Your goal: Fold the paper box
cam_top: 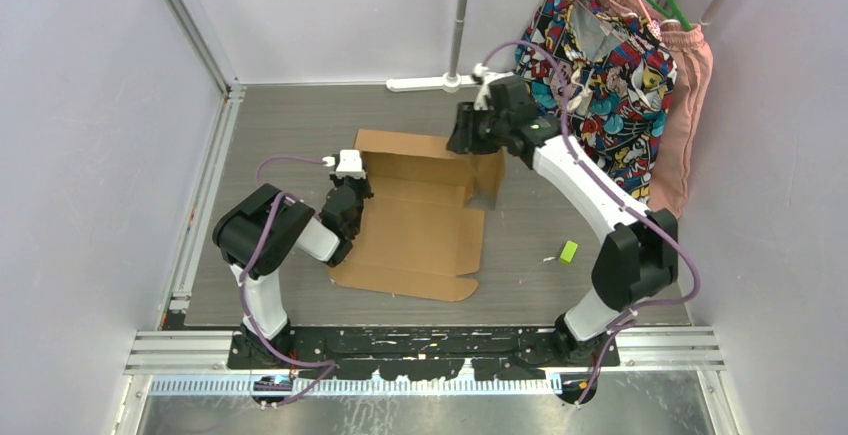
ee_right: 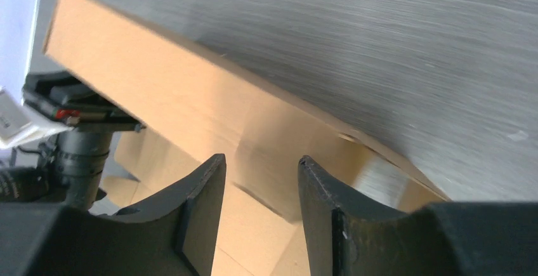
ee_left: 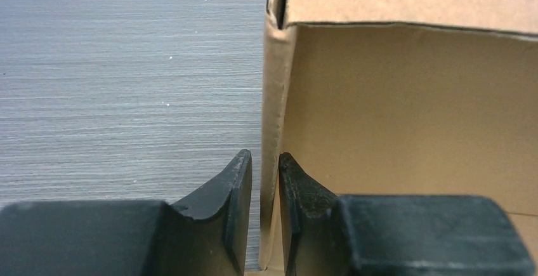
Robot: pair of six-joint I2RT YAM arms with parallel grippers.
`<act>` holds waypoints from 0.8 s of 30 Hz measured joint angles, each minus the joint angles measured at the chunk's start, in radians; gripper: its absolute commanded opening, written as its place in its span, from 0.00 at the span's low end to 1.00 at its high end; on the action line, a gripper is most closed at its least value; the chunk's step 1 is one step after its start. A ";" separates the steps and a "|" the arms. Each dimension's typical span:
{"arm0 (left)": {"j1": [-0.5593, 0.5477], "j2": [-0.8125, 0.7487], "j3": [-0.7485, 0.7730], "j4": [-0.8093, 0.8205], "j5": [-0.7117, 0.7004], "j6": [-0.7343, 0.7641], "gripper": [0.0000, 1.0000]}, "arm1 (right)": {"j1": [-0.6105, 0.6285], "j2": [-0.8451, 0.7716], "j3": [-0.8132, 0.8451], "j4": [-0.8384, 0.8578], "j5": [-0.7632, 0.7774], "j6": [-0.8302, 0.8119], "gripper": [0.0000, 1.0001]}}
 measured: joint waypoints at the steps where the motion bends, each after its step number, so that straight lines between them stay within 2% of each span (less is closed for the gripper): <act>1: 0.001 0.000 -0.001 0.000 0.000 0.000 0.24 | -0.034 -0.025 -0.023 0.001 -0.004 0.015 0.53; 9: 0.004 0.000 -0.005 0.002 -0.003 0.000 0.24 | -0.259 -0.129 -0.189 0.073 -0.006 0.154 0.54; 18: 0.006 0.000 -0.006 0.002 -0.003 0.002 0.24 | -0.345 -0.157 -0.347 0.200 -0.002 0.238 0.54; 24: 0.007 0.000 -0.006 0.002 -0.003 0.003 0.24 | -0.373 -0.337 -0.491 0.315 0.035 0.249 0.55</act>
